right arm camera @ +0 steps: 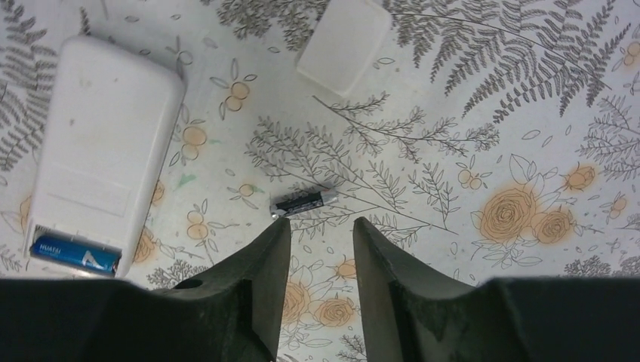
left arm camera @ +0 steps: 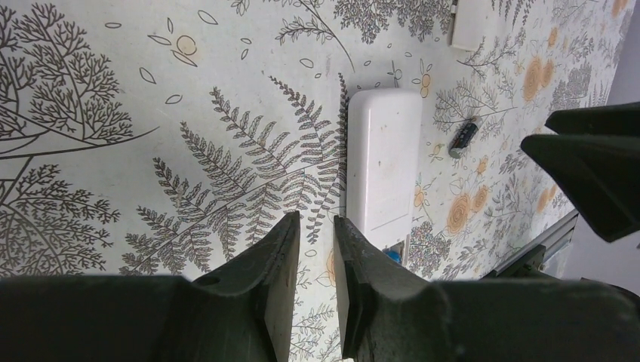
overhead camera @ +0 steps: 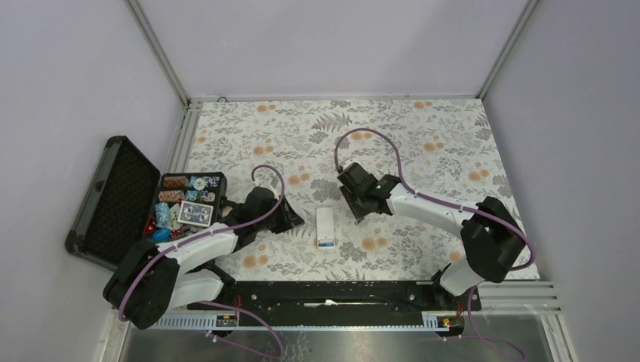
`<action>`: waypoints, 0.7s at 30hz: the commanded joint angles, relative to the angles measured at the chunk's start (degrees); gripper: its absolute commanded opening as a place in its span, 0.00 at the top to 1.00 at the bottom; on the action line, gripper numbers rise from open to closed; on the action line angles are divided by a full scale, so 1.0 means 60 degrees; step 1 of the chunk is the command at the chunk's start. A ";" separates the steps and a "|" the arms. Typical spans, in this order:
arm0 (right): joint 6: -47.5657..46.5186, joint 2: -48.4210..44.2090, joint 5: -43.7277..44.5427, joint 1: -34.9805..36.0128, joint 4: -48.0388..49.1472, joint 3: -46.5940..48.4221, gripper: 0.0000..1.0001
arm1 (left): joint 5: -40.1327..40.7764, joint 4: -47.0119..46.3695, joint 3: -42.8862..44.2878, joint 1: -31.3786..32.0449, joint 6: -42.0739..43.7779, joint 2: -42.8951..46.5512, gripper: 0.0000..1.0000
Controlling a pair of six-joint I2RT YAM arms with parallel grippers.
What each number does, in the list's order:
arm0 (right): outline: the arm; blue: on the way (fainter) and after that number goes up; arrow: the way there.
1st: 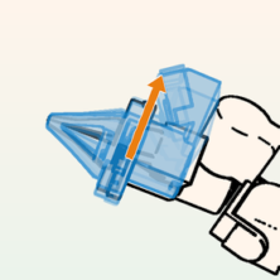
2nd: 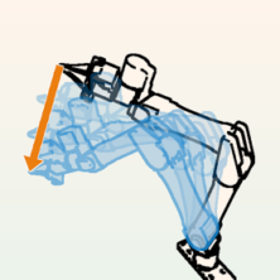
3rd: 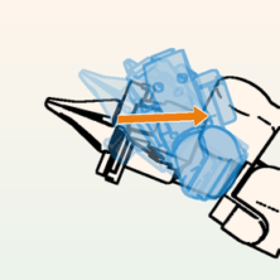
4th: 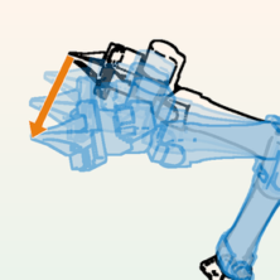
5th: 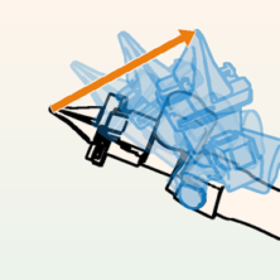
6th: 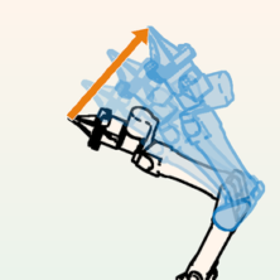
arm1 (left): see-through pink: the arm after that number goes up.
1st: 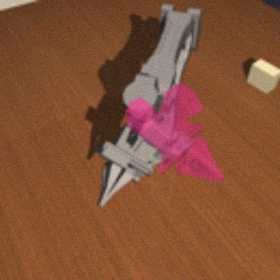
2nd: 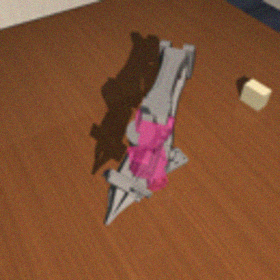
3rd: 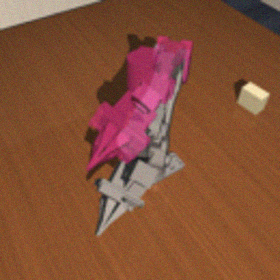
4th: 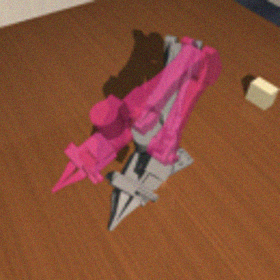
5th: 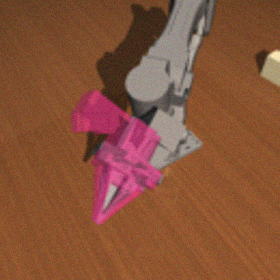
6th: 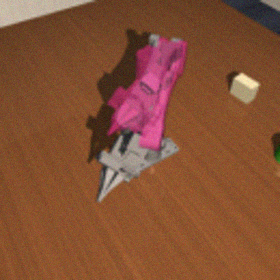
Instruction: Load the batteries into the remote control
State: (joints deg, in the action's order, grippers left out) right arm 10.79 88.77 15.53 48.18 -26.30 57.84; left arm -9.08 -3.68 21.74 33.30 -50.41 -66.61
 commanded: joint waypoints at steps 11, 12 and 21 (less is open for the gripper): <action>0.0798 0.1383 -0.0144 -0.0933 0.0521 0.0524 0.91 | -0.0281 -0.0376 0.0260 0.0031 0.0323 0.0137 0.73; 0.0809 0.1454 -0.0208 -0.0940 0.0556 0.0514 0.92 | -0.0307 -0.0369 0.0246 0.0031 0.0330 0.0151 0.73; 0.1015 0.1631 -0.0776 -0.1017 0.0904 -0.0026 0.98 | -0.0376 -0.0315 0.0219 0.0031 0.0375 0.0231 0.73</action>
State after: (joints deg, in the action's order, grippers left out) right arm 15.29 98.98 12.64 42.44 -22.37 58.61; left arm -10.37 -3.90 21.74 33.30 -49.28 -66.54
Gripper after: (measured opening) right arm 0.029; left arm 0.265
